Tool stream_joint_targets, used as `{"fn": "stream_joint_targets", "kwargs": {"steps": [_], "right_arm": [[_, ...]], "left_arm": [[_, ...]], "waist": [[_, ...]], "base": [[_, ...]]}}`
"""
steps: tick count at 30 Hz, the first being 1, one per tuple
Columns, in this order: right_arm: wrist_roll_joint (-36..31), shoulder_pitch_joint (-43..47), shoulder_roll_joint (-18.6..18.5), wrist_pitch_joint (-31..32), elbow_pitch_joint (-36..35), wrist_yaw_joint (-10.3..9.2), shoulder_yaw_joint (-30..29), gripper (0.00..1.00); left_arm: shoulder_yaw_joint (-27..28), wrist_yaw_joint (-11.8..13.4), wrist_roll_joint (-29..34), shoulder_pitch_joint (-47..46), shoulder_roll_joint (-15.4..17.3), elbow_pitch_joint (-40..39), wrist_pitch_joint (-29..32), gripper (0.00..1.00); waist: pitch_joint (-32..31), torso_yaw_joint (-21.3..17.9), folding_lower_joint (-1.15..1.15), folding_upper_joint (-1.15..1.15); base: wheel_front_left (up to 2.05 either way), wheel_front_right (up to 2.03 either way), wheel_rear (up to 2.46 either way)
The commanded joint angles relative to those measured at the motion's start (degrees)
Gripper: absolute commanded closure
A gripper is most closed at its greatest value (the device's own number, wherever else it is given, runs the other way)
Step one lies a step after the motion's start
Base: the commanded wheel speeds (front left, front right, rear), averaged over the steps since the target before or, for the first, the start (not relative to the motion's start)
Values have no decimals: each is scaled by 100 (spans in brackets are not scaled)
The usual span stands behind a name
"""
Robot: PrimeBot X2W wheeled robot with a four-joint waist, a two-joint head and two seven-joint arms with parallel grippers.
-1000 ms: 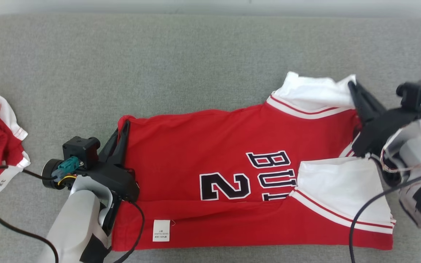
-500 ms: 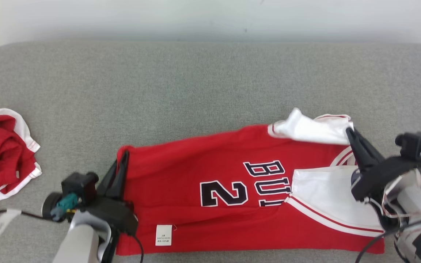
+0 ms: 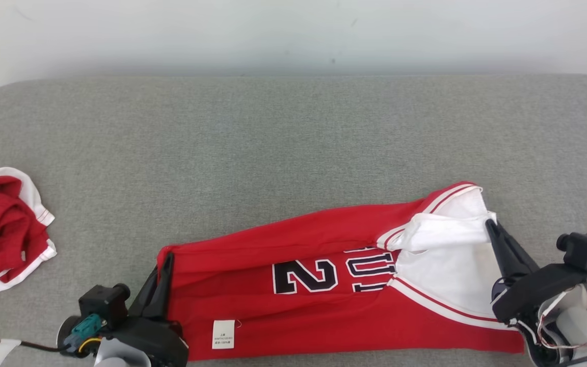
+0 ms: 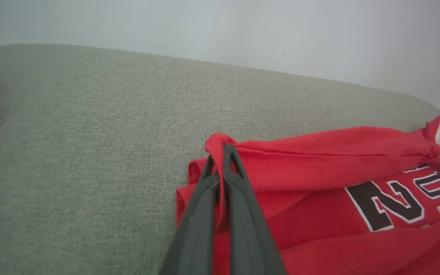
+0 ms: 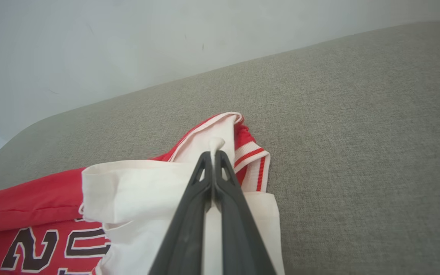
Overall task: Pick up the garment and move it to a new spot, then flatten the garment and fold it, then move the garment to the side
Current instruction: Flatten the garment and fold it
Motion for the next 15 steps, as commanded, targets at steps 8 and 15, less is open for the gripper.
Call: {"fn": "stream_joint_targets", "kwargs": {"steps": [8, 15], "right_arm": [[-48, 386, 149, -22, -308, -8, -252, 100], [-72, 599, 175, -22, -401, -8, -495, 100]], "left_arm": [[154, 2, -112, 221, 20, 97, -5, 100], [323, 1, -118, 307, 9, 7, -5, 100]], "waist": [[-25, -158, 1, 0], [-77, -191, 1, 0]], "base": [[0, 0, 0], [0, 0, 0]]}}
